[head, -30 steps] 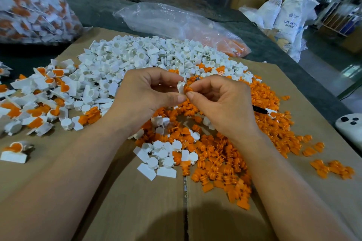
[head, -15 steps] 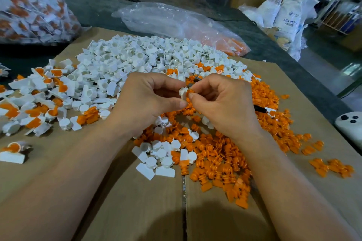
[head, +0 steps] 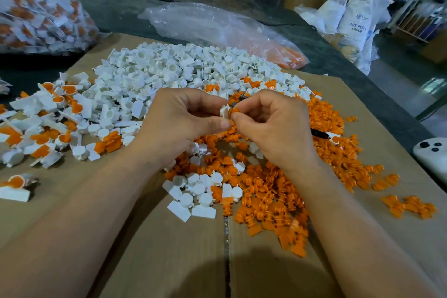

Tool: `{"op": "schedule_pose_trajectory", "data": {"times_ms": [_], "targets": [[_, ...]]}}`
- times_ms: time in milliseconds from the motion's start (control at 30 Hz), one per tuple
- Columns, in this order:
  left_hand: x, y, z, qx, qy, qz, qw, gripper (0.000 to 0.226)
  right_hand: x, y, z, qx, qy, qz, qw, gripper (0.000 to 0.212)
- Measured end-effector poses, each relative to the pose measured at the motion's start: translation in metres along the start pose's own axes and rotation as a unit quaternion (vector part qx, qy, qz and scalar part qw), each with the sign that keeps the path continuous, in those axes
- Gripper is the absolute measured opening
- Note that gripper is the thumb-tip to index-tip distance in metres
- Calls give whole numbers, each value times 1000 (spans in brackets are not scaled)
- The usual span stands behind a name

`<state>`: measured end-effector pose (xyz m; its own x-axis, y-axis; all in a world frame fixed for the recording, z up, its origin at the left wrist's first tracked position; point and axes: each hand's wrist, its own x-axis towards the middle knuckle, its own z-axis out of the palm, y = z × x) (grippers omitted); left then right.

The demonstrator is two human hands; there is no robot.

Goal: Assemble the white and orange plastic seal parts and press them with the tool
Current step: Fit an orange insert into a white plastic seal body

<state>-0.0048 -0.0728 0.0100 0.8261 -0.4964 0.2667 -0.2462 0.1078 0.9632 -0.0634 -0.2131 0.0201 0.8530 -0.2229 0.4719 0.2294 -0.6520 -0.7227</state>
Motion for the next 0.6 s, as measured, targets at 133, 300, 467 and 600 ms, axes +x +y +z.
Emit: {"op": "schedule_pose_trajectory", "data": {"times_ms": [133, 300, 467, 600], "targets": [[0, 1, 1, -6, -7, -6, 1000, 25, -1, 1, 0, -20, 1, -18, 1000, 13], [0, -1, 1, 4, -10, -11, 1000, 24, -1, 3, 1, -17, 2, -10, 1000, 9], [3, -5, 0, 4, 25, -27, 999, 25, -1, 3, 5, -5, -31, -19, 999, 7], [2, -3, 0, 13, 35, -28, 999, 25, -2, 3, 6, 15, -38, -25, 999, 10]]}}
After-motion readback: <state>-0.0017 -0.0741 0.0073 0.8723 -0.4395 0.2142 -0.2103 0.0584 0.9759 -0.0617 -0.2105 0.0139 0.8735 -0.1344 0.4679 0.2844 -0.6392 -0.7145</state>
